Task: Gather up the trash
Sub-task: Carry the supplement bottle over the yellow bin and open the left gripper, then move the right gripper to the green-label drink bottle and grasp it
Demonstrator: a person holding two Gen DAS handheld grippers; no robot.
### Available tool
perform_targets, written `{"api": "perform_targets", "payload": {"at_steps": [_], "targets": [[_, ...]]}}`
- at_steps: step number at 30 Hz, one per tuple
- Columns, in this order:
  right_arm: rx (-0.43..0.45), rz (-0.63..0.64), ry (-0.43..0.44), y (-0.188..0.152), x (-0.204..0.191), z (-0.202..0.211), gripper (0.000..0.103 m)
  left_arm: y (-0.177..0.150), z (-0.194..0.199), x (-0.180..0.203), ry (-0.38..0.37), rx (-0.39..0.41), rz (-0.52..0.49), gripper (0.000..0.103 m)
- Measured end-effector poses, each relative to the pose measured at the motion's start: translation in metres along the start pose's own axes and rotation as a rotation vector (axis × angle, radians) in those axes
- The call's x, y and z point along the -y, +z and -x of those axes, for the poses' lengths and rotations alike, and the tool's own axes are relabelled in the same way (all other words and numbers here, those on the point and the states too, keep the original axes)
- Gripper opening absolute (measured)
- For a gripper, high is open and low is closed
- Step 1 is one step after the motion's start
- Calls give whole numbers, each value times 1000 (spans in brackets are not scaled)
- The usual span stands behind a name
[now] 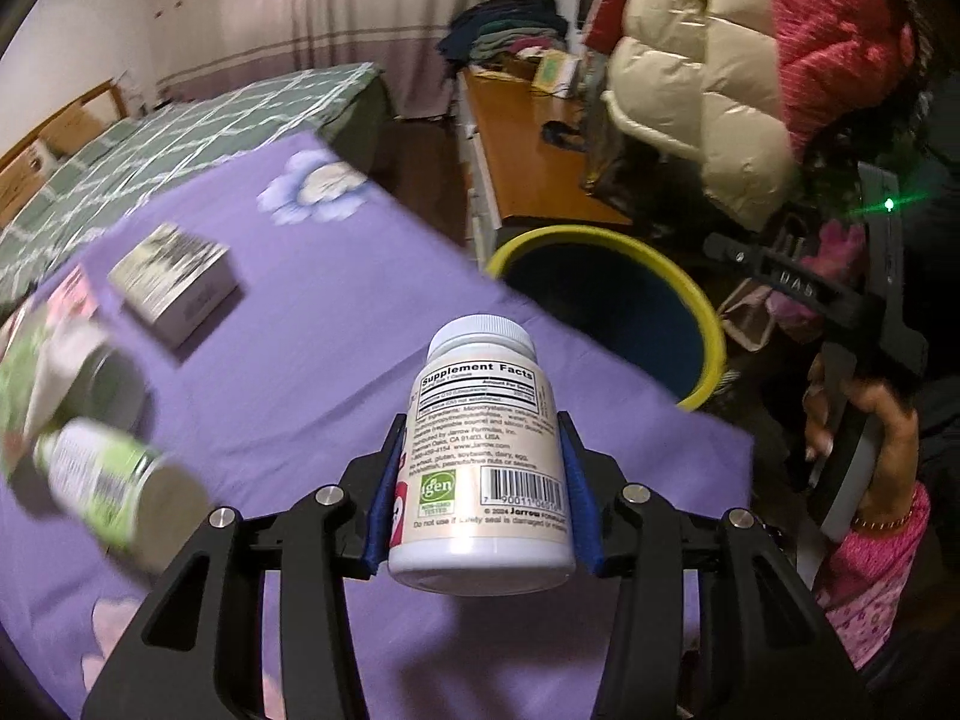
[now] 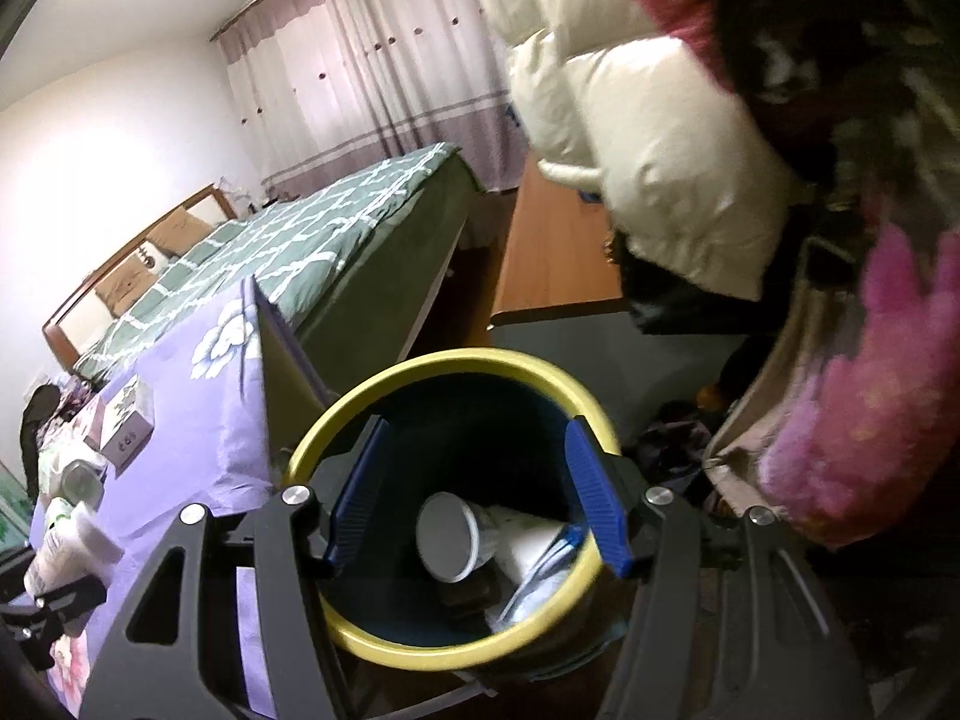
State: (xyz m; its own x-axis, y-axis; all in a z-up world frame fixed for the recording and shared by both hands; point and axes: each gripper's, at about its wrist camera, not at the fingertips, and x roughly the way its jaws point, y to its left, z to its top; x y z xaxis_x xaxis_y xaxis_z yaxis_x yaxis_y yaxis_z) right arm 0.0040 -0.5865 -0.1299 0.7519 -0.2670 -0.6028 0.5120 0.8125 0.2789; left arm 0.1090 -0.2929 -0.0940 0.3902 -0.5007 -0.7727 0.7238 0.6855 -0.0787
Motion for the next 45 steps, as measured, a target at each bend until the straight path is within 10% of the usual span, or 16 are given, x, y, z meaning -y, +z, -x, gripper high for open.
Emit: {"api": "perform_targets", "payload": {"at_steps": [23, 26, 45], "targets": [[1, -31, -56, -9, 39, 1, 62, 88, -108, 87, -92, -82, -111, 47], [-5, -28, -58, -11, 37, 0, 63, 94, -109, 84, -81, -63, -90, 61], [-38, 92, 20, -15, -29, -6, 64, 57, 44, -54, 127, 225, 167, 86]]}}
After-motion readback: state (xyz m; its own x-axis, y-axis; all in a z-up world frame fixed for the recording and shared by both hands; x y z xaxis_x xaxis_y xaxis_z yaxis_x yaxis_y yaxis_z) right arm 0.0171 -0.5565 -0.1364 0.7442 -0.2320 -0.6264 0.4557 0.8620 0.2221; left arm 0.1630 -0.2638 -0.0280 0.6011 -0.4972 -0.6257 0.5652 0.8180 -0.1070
